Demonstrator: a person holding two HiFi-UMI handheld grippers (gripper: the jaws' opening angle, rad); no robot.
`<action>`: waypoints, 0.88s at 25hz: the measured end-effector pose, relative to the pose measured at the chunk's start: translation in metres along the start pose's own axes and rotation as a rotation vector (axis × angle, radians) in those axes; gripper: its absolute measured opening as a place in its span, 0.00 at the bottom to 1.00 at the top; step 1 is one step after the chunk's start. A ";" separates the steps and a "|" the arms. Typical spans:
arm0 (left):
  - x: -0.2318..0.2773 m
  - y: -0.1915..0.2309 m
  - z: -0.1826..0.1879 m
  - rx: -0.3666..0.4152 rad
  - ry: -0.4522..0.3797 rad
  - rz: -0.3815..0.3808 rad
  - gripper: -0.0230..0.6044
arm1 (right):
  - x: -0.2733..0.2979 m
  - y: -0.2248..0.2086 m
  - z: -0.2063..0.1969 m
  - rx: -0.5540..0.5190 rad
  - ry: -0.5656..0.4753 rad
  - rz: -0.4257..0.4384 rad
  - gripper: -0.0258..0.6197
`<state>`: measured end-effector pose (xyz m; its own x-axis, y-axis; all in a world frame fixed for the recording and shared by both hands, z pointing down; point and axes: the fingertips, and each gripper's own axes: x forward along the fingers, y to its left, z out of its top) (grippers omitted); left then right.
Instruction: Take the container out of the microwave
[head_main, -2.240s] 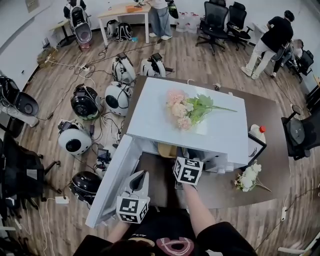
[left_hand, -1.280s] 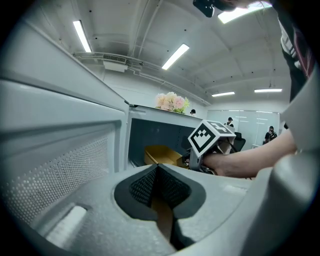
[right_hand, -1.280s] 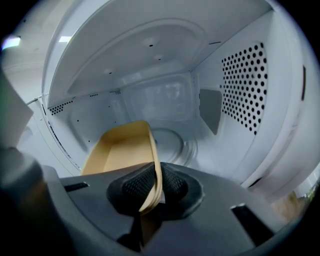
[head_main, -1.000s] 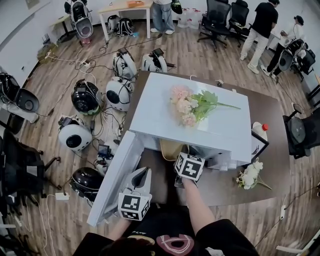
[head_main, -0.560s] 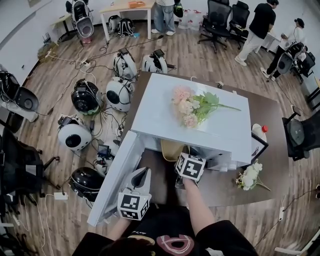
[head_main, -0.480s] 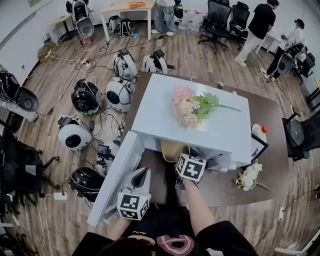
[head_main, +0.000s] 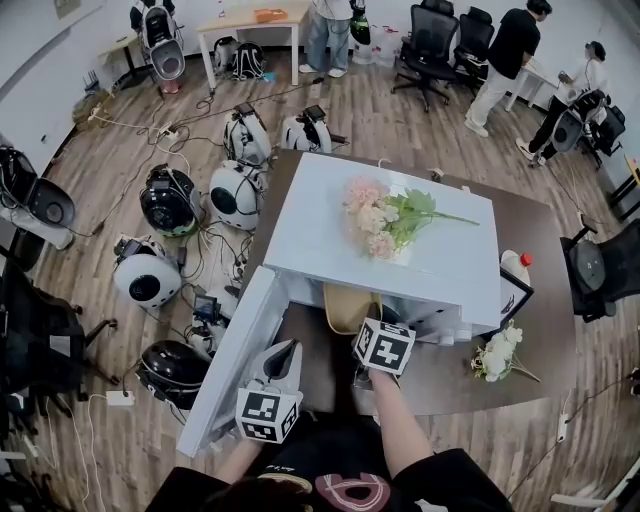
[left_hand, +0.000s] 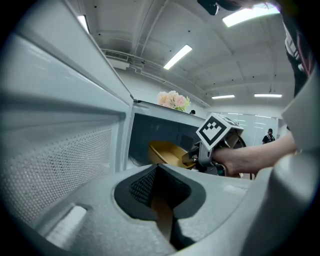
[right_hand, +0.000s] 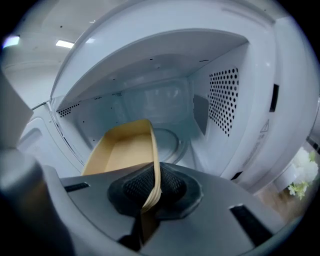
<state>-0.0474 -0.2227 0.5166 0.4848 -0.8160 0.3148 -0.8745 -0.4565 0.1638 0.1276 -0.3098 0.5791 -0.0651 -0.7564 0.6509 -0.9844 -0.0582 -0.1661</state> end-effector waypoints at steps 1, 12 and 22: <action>0.001 -0.001 0.000 0.001 0.000 -0.004 0.05 | -0.001 0.000 0.000 -0.002 -0.001 -0.001 0.08; -0.002 0.000 -0.003 0.003 -0.003 -0.005 0.05 | -0.020 -0.012 -0.006 -0.014 -0.002 -0.003 0.08; -0.006 -0.006 0.000 0.011 -0.014 -0.018 0.05 | -0.040 -0.014 -0.008 -0.015 -0.008 -0.006 0.08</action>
<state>-0.0454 -0.2152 0.5140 0.5007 -0.8125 0.2985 -0.8655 -0.4749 0.1591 0.1426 -0.2735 0.5614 -0.0583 -0.7610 0.6462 -0.9870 -0.0531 -0.1516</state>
